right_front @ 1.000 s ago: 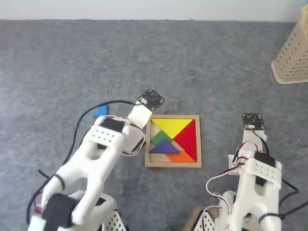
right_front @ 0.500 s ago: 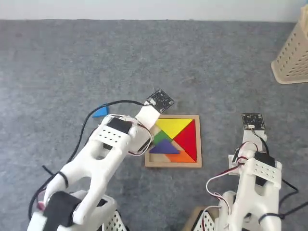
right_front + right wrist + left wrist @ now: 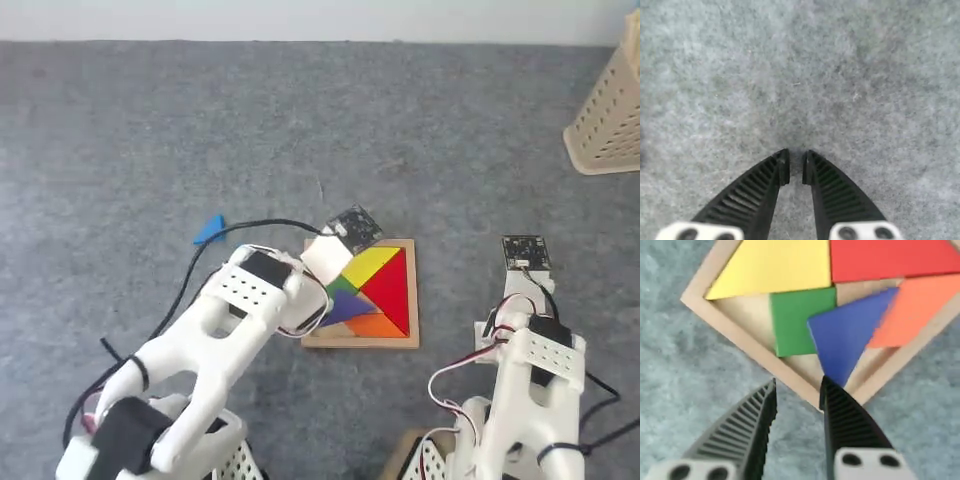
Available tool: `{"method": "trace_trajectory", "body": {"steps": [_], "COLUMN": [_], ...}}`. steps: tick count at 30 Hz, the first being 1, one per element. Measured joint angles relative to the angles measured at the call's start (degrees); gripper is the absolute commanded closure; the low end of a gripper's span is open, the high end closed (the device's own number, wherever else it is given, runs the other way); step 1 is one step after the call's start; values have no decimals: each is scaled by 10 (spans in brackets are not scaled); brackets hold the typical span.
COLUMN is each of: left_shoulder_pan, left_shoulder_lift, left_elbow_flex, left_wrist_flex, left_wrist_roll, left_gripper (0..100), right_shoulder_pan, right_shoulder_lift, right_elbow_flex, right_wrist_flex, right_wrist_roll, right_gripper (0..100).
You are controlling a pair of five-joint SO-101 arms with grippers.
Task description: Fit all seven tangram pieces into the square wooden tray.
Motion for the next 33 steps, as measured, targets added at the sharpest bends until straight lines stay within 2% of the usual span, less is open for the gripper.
{"method": "trace_trajectory", "body": {"steps": [8,16,19,24,29,33], "left_shoulder_pan": [67,62,62,77,97,96], "left_shoulder_lift": [1,1,5,34,134,146], "left_elbow_flex": [-37,-135,-179,-182,-206,-235], "left_wrist_flex": [98,141,135,88,80,80], "left_wrist_roll": [-2,-3,-4,-4,-22,-28], "left_gripper": [867,867,867,866,866,865], "right_shoulder_pan": [0,0,0,0,0,0], "right_shoulder_lift": [0,0,0,0,0,0], "right_elbow_flex": [0,0,0,0,0,0], "right_wrist_flex": [0,0,0,0,0,0], "right_wrist_roll": [2,2,2,2,2,2], "right_gripper": [915,915,915,915,915,915]}}
